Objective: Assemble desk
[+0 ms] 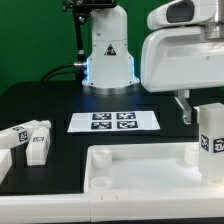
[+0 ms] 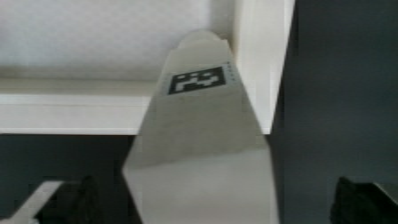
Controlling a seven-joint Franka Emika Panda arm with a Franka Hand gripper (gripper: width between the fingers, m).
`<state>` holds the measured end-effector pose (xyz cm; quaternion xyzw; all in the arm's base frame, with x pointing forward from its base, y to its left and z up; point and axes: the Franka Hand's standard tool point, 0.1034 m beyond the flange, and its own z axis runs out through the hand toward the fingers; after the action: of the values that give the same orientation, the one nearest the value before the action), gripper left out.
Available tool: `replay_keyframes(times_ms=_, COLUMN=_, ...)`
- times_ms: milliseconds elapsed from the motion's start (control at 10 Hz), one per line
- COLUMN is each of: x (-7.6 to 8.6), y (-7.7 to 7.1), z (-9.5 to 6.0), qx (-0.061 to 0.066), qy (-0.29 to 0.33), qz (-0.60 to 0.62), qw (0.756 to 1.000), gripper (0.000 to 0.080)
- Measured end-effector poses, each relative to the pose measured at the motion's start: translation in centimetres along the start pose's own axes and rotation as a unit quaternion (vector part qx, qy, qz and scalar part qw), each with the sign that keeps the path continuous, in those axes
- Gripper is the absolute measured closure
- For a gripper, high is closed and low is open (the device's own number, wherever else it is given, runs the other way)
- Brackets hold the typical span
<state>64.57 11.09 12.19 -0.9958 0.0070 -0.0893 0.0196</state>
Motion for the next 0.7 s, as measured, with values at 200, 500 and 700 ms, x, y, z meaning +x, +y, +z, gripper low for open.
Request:
replay_keyframes(times_ms=200, x=-0.02, y=-0.01, z=0.03, qx=0.001, qy=0.000, qz=0.031, qw=1.000, gripper=0.0395)
replay_keyframes(times_ms=500, x=-0.06, y=0.04, z=0.07, qx=-0.007, qy=0.000, qz=0.165, qw=0.986, gripper=0.0514)
replay_keyframes(times_ms=700, x=-0.16, y=0.56, z=0.16, qx=-0.012, qy=0.002, qz=0.322, qw=0.947, gripper=0.0514)
